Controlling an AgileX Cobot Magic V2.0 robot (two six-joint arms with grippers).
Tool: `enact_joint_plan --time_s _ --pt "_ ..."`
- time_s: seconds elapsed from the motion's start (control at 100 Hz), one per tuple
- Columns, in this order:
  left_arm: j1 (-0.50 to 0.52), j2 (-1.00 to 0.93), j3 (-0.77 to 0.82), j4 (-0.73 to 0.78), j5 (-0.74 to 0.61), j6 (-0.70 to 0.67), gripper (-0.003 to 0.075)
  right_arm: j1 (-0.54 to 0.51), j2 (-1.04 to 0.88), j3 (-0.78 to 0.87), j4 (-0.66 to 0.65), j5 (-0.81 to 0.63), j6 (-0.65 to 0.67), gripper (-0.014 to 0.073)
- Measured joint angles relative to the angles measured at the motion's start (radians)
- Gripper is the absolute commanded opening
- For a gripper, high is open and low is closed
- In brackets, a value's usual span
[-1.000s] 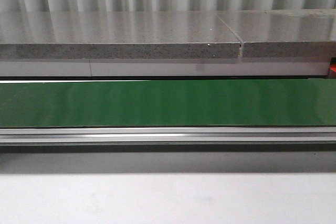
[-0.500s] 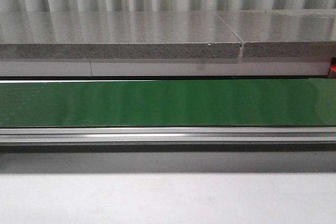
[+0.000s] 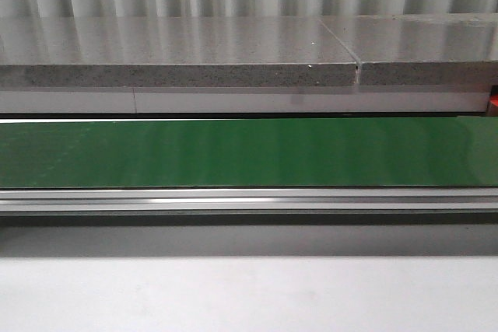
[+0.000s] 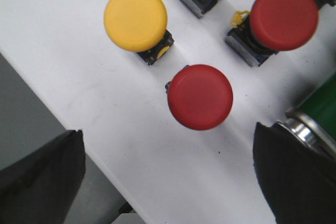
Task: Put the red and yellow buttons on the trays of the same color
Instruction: 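Lower the open left gripper over a red push button and grasp it, then carry the red button with the left gripper and set it on the belt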
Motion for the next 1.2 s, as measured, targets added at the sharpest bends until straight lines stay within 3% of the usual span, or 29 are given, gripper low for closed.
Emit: enact_joint_plan --time_s 0.45,0.54,0.88,1.2 --pt "0.011 0.188 -0.034 -0.004 -0.081 0.021 0.0574 0.0 0.0 0.0 0.0 0.0 0.0 -0.0068" --pt "0.011 0.201 -0.038 -0.004 -0.084 0.021 0.0483 0.0 0.0 0.0 0.0 0.0 0.0 -0.0068" --pt "0.011 0.2 -0.038 -0.004 -0.081 0.042 -0.0017 0.0 0.0 0.0 0.0 0.0 0.0 -0.0068" --pt "0.006 0.119 -0.039 -0.006 0.002 0.068 -0.0019 0.0 0.0 0.0 0.0 0.0 0.0 -0.0068"
